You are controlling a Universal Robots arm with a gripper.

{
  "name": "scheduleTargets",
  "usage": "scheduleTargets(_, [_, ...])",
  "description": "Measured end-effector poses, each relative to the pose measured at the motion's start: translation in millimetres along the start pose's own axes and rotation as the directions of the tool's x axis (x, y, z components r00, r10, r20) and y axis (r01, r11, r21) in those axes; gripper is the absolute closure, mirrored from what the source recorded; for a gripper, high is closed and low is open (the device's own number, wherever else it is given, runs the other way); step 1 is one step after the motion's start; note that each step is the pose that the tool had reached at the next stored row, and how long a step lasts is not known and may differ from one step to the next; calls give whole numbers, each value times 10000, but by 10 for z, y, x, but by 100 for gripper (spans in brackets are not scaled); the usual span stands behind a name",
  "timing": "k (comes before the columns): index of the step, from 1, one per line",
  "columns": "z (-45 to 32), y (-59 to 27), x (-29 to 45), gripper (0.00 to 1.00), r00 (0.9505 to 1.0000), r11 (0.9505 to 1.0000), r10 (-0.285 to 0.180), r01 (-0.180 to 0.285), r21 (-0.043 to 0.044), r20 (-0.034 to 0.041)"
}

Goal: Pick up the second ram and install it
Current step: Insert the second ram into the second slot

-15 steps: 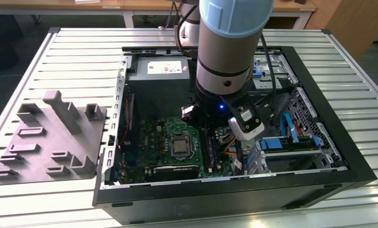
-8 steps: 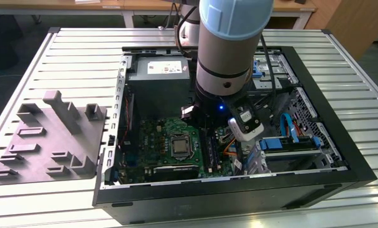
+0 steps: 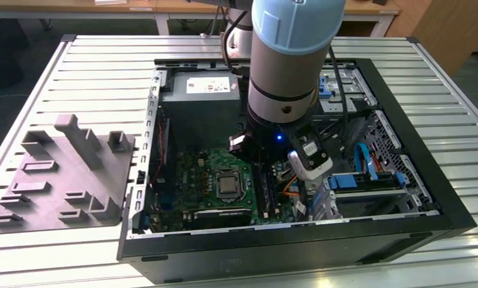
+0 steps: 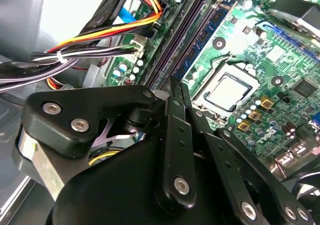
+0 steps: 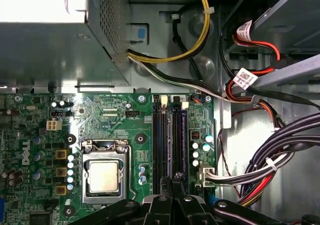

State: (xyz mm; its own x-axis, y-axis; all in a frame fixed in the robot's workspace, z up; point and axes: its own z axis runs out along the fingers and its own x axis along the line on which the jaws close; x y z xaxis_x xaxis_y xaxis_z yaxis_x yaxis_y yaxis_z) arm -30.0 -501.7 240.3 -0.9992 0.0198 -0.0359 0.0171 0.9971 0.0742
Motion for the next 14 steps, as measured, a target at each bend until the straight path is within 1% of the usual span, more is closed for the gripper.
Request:
scheduleTargets(5, [24, -2, 1, 89, 10000, 10000, 1, -1, -10, 0])
scheduleTargets(10, [33, -2, 1, 89, 10000, 10000, 3, -3, -82, 0])
scheduleTargets(14, [34, -2, 1, 89, 10000, 10000, 3, -3, -84, -1])
